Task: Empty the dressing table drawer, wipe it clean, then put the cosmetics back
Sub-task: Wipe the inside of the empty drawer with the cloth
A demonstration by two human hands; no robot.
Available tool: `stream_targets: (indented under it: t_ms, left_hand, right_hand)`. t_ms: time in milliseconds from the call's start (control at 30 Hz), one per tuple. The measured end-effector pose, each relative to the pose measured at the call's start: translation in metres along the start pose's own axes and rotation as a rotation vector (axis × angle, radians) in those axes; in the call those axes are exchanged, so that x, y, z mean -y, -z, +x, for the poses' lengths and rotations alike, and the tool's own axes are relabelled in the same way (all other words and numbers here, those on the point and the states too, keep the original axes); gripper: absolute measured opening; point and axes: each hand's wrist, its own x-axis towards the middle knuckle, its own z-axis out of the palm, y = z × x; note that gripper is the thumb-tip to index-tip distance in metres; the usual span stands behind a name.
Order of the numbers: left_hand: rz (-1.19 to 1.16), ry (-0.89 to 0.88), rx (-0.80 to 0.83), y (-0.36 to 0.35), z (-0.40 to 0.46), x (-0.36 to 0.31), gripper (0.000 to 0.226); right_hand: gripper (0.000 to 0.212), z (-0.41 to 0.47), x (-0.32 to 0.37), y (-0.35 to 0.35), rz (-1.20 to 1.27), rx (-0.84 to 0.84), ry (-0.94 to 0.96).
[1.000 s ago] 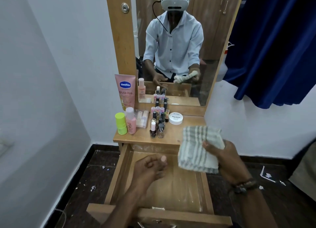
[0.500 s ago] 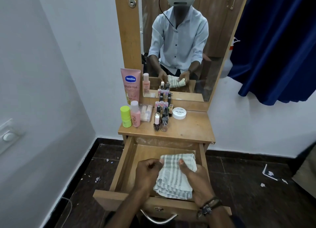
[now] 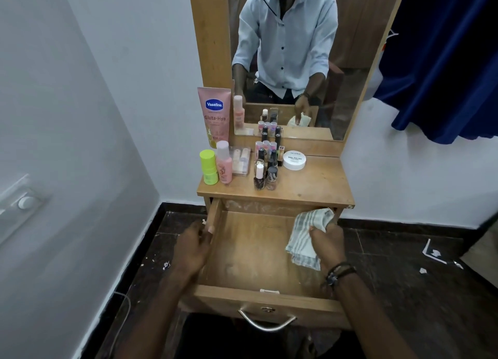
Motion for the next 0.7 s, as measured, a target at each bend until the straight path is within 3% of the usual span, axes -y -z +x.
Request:
stream_targets:
  t_ms: [100,167,200,300,433,633,700]
  left_hand:
    - [-0.052,-0.002,0.121,-0.003,-0.002,0.003,0.030]
    - [-0.045,-0.001,0.149,-0.003,-0.001,0.005,0.023]
    - [-0.032,-0.008,0.155,-0.004,0.000,0.007,0.020]
    - [0.023,-0.027,0.161,-0.004,0.002,0.014,0.019]
    - [0.030,-0.025,0.138,-0.005,0.004,0.020,0.012]
    - [-0.018,-0.097,0.144,-0.004,0.005,0.028,0.008]
    - [-0.026,-0.111,0.155,-0.003,0.005,0.030,0.007]
  right_hand:
    - [0.023,-0.006,0.006,-0.018,-0.335,0.011,0.183]
    - [0.018,-0.007,0.011,-0.032,-0.706,0.111,0.311]
    - [0.027,-0.007,0.013,-0.041,-0.887,0.175,0.350]
    - [0.029,-0.005,0.013,-0.070,-1.177,0.355,0.418]
    - [0.030,-0.013,0.005,-0.108,-1.311,0.414,0.516]
    - [0.068,-0.021,-0.019,-0.141,-1.397,0.623,0.740]
    - [0.069,-0.020,-0.020,-0.144,-1.369,0.714,0.854]
